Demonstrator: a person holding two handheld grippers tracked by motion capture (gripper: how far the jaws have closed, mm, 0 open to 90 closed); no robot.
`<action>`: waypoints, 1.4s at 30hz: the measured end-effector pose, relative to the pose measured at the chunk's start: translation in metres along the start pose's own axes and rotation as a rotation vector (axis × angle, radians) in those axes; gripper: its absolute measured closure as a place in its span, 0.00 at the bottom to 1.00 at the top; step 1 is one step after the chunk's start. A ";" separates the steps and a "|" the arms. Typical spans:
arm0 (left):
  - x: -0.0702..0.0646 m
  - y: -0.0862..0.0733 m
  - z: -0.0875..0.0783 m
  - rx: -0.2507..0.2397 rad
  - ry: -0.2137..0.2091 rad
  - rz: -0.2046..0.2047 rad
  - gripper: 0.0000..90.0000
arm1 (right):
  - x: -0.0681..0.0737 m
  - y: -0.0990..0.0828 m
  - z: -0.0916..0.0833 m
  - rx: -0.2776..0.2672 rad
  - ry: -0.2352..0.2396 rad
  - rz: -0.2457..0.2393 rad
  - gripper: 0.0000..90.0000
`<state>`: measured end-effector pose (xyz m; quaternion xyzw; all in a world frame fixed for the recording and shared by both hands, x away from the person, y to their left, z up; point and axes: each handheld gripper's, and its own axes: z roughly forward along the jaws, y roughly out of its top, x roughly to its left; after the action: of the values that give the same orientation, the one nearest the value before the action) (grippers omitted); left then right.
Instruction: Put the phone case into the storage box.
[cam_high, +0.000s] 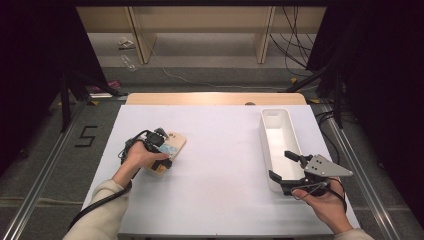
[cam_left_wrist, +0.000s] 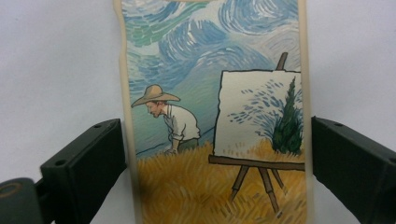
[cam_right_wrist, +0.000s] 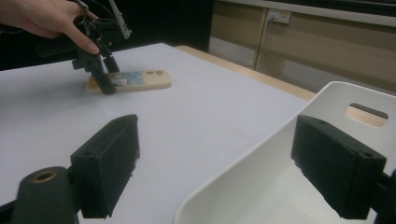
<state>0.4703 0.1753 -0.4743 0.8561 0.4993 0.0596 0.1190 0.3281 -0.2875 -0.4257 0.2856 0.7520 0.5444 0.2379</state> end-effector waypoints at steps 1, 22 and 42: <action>0.000 0.000 0.000 0.001 -0.002 0.001 0.06 | 0.000 0.000 0.000 0.000 0.000 0.000 0.18; 0.001 0.000 -0.001 0.001 -0.003 -0.032 0.11 | 0.000 0.000 0.000 -0.001 0.000 0.000 0.18; 0.000 -0.001 -0.002 -0.010 0.002 -0.045 0.13 | 0.000 0.000 -0.001 -0.004 0.000 -0.002 0.18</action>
<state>0.4688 0.1759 -0.4730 0.8439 0.5184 0.0605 0.1241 0.3276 -0.2877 -0.4252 0.2846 0.7511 0.5456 0.2389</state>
